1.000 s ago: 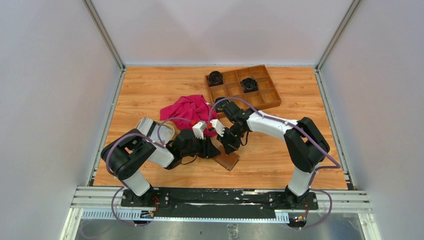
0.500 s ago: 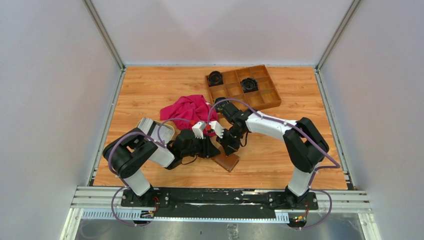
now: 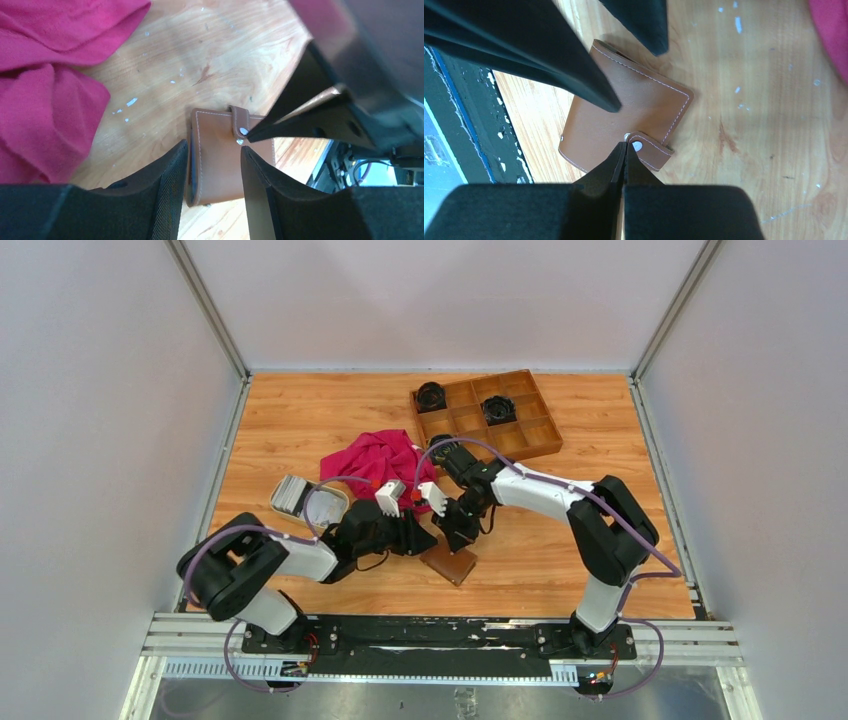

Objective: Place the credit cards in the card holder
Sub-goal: Close the card holder at the center of the board.

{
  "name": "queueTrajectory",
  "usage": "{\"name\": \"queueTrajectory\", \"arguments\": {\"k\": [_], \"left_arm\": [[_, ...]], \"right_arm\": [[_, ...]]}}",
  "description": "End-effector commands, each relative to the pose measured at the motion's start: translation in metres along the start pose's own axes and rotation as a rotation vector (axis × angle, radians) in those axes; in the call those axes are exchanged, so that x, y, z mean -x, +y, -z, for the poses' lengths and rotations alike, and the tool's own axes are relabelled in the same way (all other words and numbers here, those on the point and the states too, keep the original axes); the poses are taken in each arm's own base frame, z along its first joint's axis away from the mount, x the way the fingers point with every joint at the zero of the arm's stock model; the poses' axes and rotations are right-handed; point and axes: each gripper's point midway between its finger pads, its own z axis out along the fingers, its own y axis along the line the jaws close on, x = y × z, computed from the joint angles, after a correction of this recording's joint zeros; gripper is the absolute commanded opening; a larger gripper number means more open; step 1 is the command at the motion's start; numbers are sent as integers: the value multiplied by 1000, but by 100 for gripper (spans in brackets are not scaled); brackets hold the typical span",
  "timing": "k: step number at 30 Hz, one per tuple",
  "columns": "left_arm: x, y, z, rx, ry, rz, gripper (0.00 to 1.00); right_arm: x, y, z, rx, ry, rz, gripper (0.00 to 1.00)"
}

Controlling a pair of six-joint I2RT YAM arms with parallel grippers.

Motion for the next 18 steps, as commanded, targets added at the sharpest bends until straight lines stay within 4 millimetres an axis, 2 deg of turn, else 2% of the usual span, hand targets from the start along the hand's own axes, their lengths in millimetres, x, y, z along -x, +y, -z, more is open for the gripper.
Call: {"name": "queueTrajectory", "arguments": {"k": [1, 6, 13, 18], "left_arm": [[6, 1, 15, 38, -40, -17, 48], [-9, 1, 29, 43, -34, 100, 48], [-42, -11, 27, 83, 9, 271, 48], [-44, -9, 24, 120, -15, 314, 48]], "right_arm": [[-1, -5, 14, -17, -41, -13, 0], [4, -3, 16, 2, -68, -16, 0], [4, -2, 16, 17, -78, -25, 0], [3, 0, 15, 34, -77, -25, 0]]}}
